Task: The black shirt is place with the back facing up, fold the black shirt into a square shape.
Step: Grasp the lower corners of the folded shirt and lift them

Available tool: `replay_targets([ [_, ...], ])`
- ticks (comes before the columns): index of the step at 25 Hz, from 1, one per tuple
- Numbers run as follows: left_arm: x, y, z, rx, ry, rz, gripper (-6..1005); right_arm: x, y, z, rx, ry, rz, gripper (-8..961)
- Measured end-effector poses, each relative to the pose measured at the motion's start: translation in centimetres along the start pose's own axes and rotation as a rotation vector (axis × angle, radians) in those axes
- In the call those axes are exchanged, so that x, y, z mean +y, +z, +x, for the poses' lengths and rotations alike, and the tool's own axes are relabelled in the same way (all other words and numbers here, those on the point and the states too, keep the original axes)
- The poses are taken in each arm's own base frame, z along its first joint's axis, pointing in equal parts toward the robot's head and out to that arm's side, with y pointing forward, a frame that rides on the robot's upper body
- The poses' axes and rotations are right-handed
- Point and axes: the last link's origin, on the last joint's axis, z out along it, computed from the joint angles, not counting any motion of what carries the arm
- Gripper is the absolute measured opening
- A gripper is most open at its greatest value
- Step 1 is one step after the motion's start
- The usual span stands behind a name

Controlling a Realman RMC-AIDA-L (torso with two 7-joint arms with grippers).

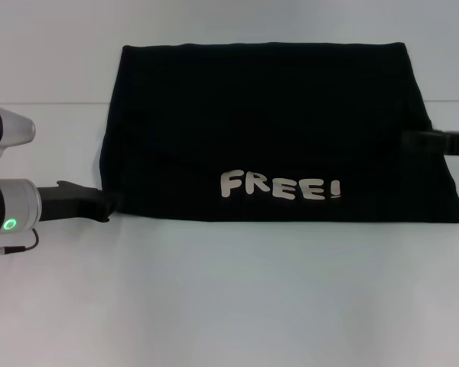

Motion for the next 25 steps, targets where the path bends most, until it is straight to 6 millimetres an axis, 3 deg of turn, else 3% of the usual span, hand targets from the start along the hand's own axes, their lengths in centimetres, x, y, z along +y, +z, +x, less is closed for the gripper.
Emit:
replay_targets([
  [10,0.1,-0.7,0.3,0.006,-0.002,-0.031,7,-2.5,-1.6,3.1,0.111,0.101,0.115,686],
  [25,0.0,-0.6,0.5,0.01,-0.001,-0.027,8,-2.6,-1.8,4.3,0.147,0.113,0.116,675],
])
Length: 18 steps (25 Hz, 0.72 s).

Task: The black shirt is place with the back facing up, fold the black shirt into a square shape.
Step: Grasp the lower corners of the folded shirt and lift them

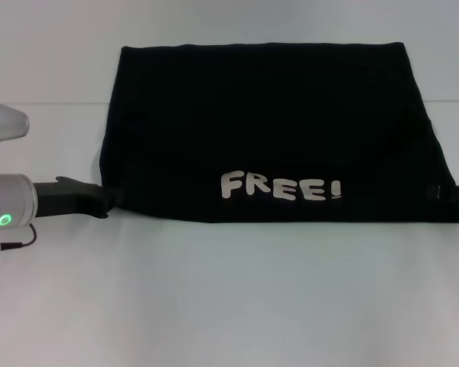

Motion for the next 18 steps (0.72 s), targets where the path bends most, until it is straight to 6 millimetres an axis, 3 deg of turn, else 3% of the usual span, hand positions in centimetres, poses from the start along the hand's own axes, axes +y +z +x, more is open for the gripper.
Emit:
replay_targets([
  [8,0.0,0.0,0.0,0.001,-0.004,0.0,8,-0.2,-0.1,0.8,0.034,-0.01,0.005,617],
  [13,0.0,0.0,0.0,0.005,-0.008,-0.001,7,-0.5,-0.3,1.4,0.043,-0.008,0.01,379],
  [16,0.0,0.0,0.1,0.007,-0.008,-0.001,7,-0.7,-0.4,1.6,0.044,-0.006,0.015,148],
  [18,0.0,0.0,0.1,0.007,-0.008,-0.001,7,-0.7,-0.4,1.7,0.044,-0.004,0.016,102],
])
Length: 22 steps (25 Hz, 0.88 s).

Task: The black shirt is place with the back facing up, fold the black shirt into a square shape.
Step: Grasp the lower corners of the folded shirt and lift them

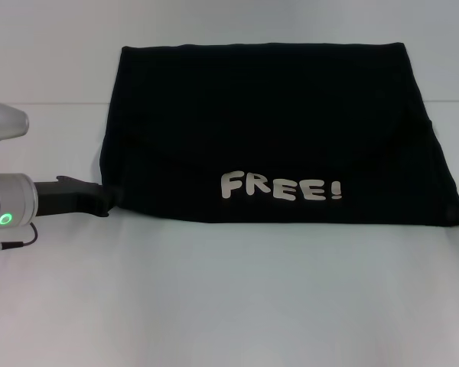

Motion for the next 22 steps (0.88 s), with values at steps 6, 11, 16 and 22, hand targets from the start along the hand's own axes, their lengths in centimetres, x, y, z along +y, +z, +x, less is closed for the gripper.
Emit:
replay_targets([
  [6,0.0,0.0,-0.1,-0.001,-0.004,-0.002,7,0.0,-0.5,0.5,-0.008,0.001,-0.027,9],
  [11,0.4,-0.4,-0.3,-0.008,-0.024,-0.029,7,-0.3,-1.6,0.9,-0.025,-0.002,-0.068,10],
  [16,1.4,-1.5,-0.8,-0.039,-0.04,-0.128,7,-0.5,-3.0,1.5,-0.035,-0.003,-0.104,10],
  [22,2.2,-3.9,-2.1,-0.078,-0.095,-0.244,8,-0.7,-5.1,3.5,-0.035,0.01,-0.16,9],
])
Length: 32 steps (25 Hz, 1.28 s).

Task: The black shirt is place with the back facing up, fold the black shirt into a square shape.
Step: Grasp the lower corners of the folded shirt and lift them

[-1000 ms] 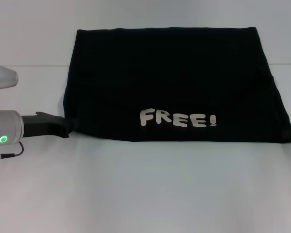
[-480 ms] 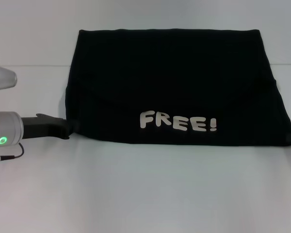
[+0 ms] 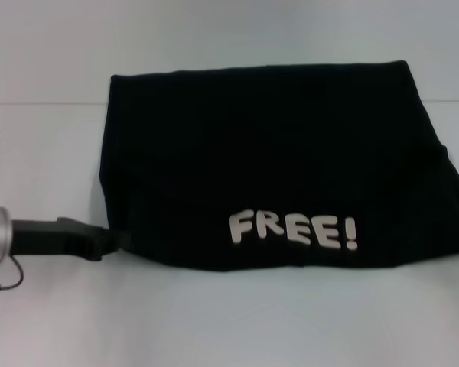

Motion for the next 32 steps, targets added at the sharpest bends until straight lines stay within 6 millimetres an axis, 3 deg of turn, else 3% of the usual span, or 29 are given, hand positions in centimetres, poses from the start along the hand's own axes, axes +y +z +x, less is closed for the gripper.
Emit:
replay_targets([
  [8,1.3,-2.2,-2.3,-0.041,-0.066,-0.138,8,0.1,-2.7,4.2,0.023,-0.019,-0.071,9],
  [18,3.1,-2.4,-4.5,-0.118,-0.103,-0.263,7,-0.1,-7.2,10.0,0.002,-0.005,-0.092,10],
  [32,4.5,-2.8,-6.4,-0.149,-0.131,-0.355,6,0.9,-8.9,14.2,0.0,0.0,-0.115,10],
])
